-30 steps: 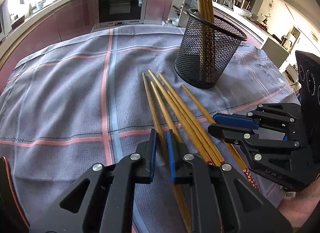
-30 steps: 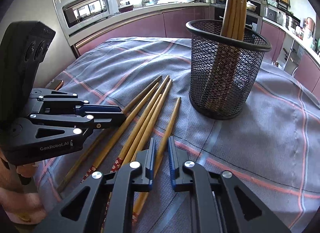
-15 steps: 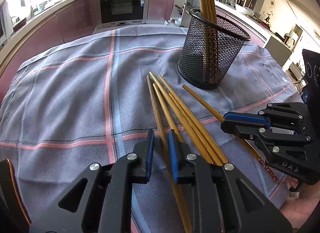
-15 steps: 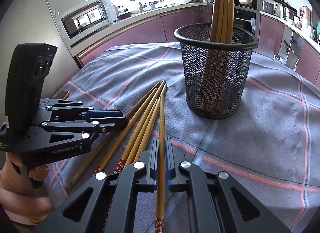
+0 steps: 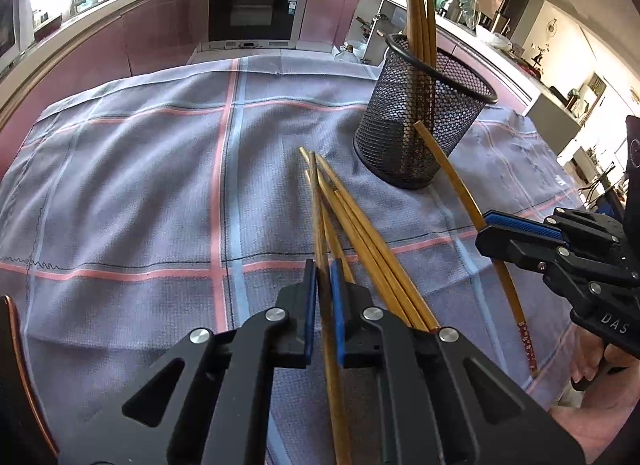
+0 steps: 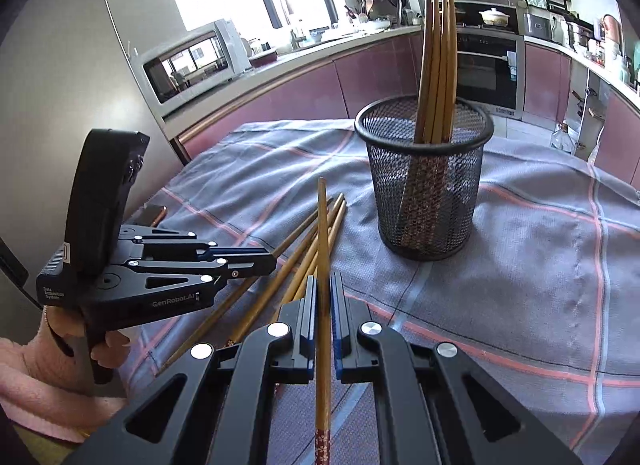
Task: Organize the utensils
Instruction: 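Close the left gripper on one chopstick while the right gripper grasps another, then lift both chopsticks upright and lower them into the black mesh cup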
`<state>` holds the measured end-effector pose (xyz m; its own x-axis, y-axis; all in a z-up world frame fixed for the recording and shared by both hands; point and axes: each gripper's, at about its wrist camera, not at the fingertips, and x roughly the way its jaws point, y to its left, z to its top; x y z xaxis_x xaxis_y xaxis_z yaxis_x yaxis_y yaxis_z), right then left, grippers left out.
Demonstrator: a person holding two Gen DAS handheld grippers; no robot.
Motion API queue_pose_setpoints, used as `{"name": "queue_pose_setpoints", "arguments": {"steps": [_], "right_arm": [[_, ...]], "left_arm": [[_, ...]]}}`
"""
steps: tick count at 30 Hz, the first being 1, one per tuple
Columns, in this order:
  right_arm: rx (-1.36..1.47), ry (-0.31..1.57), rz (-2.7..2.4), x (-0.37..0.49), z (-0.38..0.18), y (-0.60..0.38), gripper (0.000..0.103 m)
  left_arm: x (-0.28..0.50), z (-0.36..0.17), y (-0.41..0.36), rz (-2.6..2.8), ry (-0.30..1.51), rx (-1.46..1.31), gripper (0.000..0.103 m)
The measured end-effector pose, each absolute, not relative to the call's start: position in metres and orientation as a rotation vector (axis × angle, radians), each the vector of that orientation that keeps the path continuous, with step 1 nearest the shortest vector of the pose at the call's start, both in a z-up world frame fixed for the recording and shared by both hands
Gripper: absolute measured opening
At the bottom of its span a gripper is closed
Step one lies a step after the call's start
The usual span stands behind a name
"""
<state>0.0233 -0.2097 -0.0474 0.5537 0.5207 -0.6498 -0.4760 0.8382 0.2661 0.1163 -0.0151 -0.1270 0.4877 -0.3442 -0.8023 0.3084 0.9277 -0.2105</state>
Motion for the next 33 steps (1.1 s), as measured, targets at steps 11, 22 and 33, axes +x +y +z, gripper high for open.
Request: {"name": "queue_pose_setpoints", "arguments": {"steps": [11,22,33], "right_arm": [[0.129,0.677,0.588,0.015,-0.017,-0.228,0.006],[0.174,0.551,0.562,0.009,0.012,-0.25,0.005],[0.156,0.467,0.551,0.015,0.045,-0.258,0.005]], "left_arm": [[0.094,-0.074,0.005,-0.476,0.861,-0.122,0.008],[0.071,-0.007,0.015,-0.555,0.683,-0.175,0.008],[0.078,0.032,0.003,-0.601,0.601,-0.203,0.008]]}}
